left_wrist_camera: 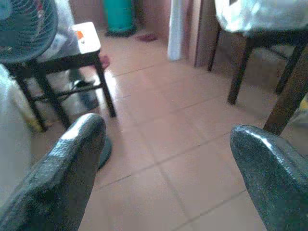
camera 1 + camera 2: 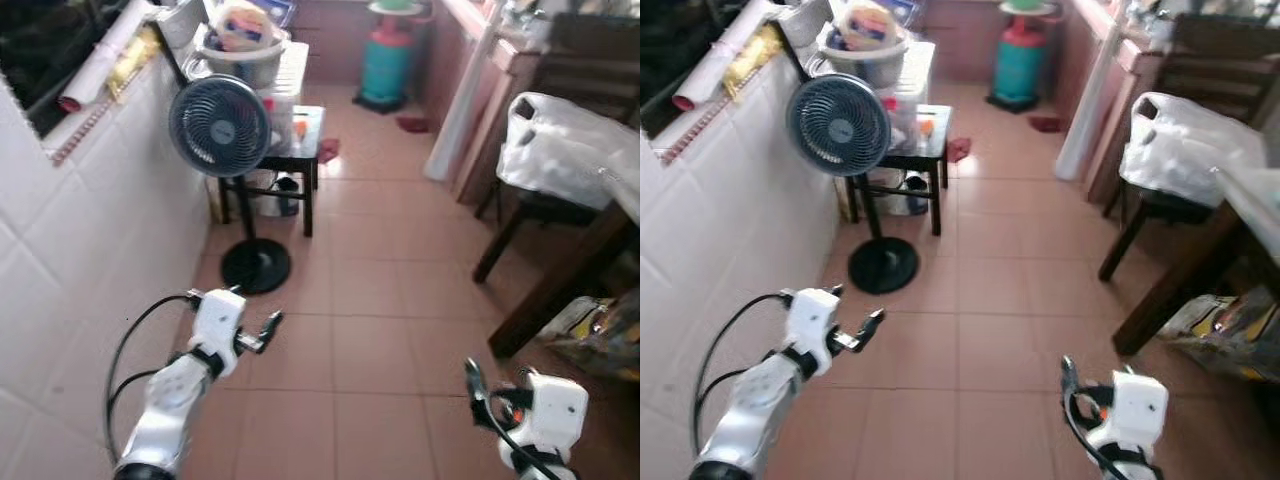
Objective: Setting the table
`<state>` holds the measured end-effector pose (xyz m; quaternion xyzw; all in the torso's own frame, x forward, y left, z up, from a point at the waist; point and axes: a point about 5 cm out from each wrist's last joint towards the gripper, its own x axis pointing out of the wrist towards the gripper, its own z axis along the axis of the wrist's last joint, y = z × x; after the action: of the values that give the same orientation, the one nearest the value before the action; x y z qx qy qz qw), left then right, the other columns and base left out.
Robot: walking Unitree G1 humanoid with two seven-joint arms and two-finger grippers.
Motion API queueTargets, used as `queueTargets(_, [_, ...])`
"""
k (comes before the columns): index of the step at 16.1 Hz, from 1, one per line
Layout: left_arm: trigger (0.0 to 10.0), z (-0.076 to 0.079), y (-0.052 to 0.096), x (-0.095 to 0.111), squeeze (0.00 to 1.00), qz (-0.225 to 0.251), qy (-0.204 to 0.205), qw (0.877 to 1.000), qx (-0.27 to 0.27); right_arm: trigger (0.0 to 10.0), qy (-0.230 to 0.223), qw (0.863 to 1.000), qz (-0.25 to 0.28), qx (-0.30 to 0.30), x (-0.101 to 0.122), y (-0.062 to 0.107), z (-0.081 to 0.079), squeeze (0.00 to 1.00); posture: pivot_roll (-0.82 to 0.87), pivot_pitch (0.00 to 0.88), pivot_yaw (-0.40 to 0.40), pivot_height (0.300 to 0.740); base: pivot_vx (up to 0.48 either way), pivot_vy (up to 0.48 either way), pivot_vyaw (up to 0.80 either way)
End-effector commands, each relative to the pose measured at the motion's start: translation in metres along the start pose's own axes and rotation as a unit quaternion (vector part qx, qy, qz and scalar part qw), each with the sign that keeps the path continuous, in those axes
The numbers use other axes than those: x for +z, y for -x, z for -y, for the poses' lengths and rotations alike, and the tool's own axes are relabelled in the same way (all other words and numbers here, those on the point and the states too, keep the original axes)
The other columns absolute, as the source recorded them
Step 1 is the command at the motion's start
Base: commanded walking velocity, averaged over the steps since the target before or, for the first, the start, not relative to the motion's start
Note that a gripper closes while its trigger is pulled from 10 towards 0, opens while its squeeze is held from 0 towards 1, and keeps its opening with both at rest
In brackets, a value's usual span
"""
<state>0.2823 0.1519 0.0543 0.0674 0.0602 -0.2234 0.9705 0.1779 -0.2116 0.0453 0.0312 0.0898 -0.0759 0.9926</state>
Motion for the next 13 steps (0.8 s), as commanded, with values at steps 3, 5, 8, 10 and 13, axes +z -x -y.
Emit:
queueTargets(3, [10.0,-0.003,-0.001,0.004,0.00,0.002,-0.008,1.000,0.016,10.0,0.001,1.000,0.015,0.018,0.010,-0.007,-0.008,0.00,0.09,0.030,-0.025,0.740,0.000,0.000,0.00])
queueTargets(5, [10.0,-0.003,-0.003,0.005,0.00,0.002,-0.008,1.000,0.023,10.0,-0.003,1.000,0.014,0.015,0.012,-0.008,-0.008,0.00,0.10,0.031,-0.022,0.740,0.000,0.000,0.00])
queueTargets(8, [10.0,-0.002,-0.003,0.007,0.00,0.002,-0.007,1.000,0.023,10.0,-0.013,1.000,0.010,0.013,0.012,-0.009,-0.008,0.00,0.11,0.029,-0.007,0.740,0.000,0.000,-0.80])
queueTargets(10, [10.0,0.005,-0.011,0.003,0.00,-0.017,-0.018,1.000,-0.004,10.0,-0.010,1.000,0.010,-0.015,0.010,-0.010,0.001,0.00,0.10,0.011,-0.011,0.740,0.000,0.000,-0.79])
queueTargets(13, [10.0,0.010,-0.020,0.009,0.00,-0.025,-0.004,0.999,-0.026,10.0,-0.010,1.000,0.006,-0.026,0.009,-0.004,-0.003,0.00,0.04,0.031,0.004,0.740,0.000,0.000,-0.79])
